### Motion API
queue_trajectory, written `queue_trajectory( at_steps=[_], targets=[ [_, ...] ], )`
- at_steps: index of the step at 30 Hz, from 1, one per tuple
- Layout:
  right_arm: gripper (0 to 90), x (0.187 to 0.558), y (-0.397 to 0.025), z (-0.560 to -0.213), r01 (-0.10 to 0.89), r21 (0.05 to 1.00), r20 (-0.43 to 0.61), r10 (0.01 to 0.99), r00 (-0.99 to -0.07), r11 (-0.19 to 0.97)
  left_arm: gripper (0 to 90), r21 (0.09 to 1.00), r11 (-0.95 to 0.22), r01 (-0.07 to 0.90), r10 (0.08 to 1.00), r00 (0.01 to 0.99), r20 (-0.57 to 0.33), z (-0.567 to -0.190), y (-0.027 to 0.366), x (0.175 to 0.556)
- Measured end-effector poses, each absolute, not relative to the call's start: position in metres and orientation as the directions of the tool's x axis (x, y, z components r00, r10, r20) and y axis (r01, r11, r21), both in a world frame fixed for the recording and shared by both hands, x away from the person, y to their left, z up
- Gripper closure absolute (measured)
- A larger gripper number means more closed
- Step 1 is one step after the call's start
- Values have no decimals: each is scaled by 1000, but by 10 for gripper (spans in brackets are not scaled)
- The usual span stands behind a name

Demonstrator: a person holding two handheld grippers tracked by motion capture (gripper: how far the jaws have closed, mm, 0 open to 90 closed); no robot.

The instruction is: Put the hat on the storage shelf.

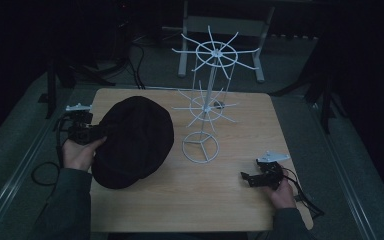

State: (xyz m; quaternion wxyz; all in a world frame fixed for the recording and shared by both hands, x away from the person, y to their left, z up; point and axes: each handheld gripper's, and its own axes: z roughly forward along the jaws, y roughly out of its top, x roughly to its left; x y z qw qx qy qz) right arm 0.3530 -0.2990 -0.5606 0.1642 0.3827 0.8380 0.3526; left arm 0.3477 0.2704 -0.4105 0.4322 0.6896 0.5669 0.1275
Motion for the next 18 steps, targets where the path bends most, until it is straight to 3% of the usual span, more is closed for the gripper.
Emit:
queue_trajectory(
  at_steps=[18],
  targets=[
    [115,353,-299,-561,525,717,-5,757,-654,459,749,756,57,652,875,331,-352,-404,272,347]
  ],
)
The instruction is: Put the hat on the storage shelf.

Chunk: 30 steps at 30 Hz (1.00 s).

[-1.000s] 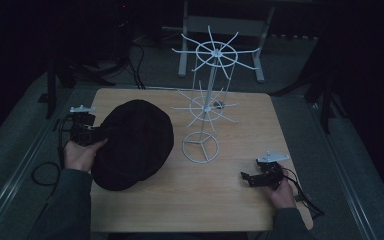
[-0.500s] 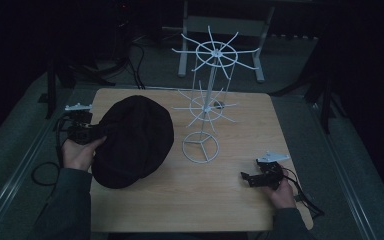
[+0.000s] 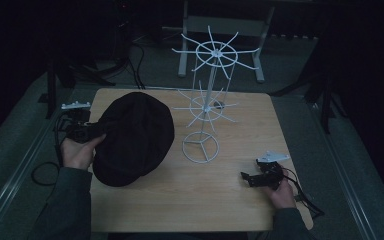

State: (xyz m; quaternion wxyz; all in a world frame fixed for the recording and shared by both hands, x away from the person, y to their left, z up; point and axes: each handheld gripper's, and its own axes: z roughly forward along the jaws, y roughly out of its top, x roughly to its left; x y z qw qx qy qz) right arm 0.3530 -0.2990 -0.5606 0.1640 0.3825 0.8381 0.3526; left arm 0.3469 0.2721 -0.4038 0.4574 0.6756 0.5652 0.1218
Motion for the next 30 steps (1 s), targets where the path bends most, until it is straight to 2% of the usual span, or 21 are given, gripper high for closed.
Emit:
queue_trajectory(
  at_steps=[30],
  targets=[
    [115,353,-299,-560,527,716,-3,758,-653,457,747,774,126,620,832,359,-424,-395,271,349]
  ],
)
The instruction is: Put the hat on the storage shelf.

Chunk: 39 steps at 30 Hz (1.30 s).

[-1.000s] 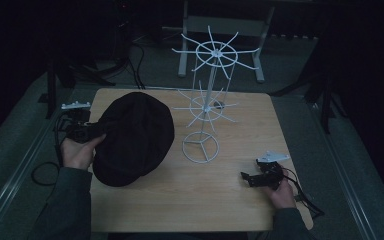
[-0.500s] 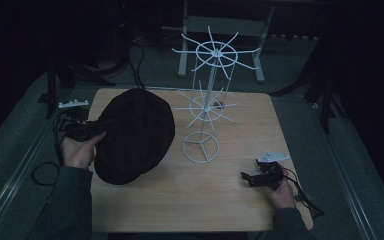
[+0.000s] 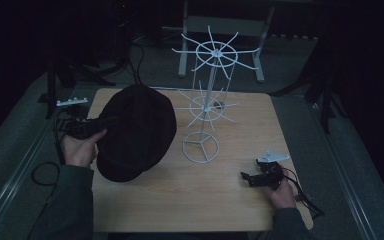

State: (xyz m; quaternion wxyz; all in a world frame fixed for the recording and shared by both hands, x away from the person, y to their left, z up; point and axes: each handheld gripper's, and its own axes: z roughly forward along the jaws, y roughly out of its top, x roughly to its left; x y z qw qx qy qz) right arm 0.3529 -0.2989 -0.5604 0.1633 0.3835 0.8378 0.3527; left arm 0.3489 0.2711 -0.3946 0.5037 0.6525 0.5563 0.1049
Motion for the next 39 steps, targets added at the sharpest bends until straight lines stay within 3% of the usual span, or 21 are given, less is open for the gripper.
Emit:
queue_trajectory(
  at_steps=[39],
  targets=[
    [115,353,-299,-560,526,717,-4,758,-653,457,745,797,195,572,786,395,-476,-374,268,351]
  ],
)
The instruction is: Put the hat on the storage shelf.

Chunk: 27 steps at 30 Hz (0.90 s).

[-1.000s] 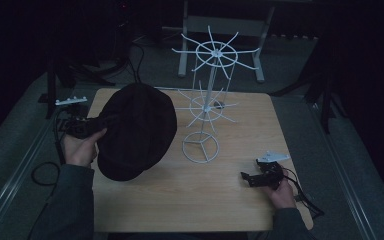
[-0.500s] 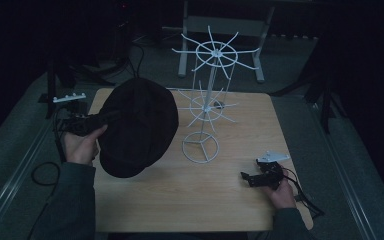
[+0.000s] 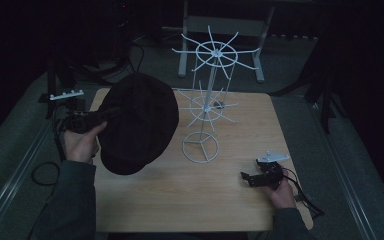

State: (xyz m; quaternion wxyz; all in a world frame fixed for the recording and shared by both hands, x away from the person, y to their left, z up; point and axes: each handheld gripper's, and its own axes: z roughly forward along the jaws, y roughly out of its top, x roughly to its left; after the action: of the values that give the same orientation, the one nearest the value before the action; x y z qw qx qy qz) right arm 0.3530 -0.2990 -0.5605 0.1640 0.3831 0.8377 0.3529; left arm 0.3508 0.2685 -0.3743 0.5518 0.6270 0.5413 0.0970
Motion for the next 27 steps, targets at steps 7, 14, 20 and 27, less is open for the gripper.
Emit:
queue_trajectory(
  at_steps=[7,14,20,27],
  targets=[
    [115,353,-299,-560,526,717,-4,757,-653,458,745,801,199,565,780,404,-478,-369,269,353],
    [115,353,-299,-560,526,717,-4,758,-653,457,744,805,206,556,772,413,-483,-363,269,356],
    [115,353,-299,-560,527,717,-4,758,-652,457,744,809,213,549,766,420,-487,-360,270,357],
    [115,353,-299,-560,526,717,-4,758,-652,457,743,811,223,540,752,435,-496,-358,270,359]
  ],
)
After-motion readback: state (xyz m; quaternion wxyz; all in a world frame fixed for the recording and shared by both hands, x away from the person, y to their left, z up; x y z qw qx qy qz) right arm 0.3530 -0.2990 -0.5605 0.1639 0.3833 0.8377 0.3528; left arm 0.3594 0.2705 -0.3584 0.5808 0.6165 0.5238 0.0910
